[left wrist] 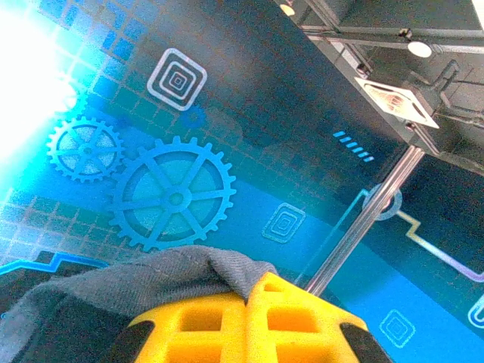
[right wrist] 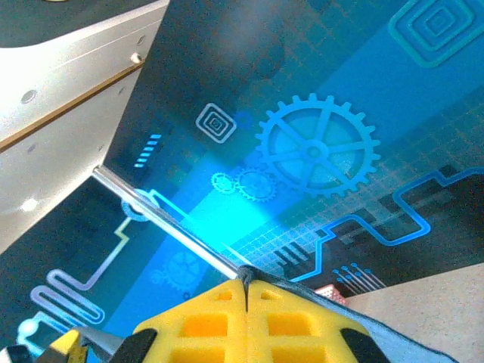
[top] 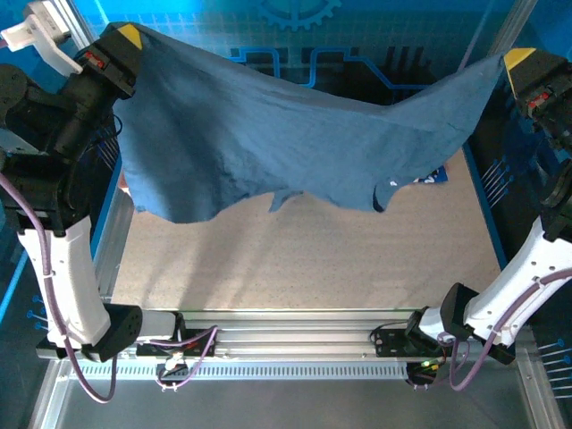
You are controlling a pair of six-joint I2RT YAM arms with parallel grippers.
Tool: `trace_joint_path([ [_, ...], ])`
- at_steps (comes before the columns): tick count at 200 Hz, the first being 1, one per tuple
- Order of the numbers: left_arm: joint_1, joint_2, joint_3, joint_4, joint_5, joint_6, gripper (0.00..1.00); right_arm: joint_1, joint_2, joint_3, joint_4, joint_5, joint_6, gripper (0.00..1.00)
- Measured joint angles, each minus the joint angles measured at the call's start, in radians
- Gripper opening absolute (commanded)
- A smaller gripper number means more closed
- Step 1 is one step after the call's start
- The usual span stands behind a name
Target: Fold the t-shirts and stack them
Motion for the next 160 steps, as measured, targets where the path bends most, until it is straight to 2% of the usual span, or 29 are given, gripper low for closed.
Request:
trace_joint_path([
  [41,0.000,0.120,0.050,0.032,0.048,-0.013,0.00,0.004,0.086,0.030,0.053,0.001,0.045,0.00],
  [79,0.000,0.322,0.091,0.064,0.103,-0.066,0.00,0.107,0.262,0.104,0.065,0.058,0.030,0.00],
  [126,0.000,0.653,0.369,0.107,0.150,-0.172,0.00,0.214,0.510,0.238,0.146,0.125,0.034,0.00],
  [160,0.010,0.753,0.429,0.204,0.154,-0.241,0.00,0.214,0.689,0.351,0.298,0.163,0.137,0.00],
])
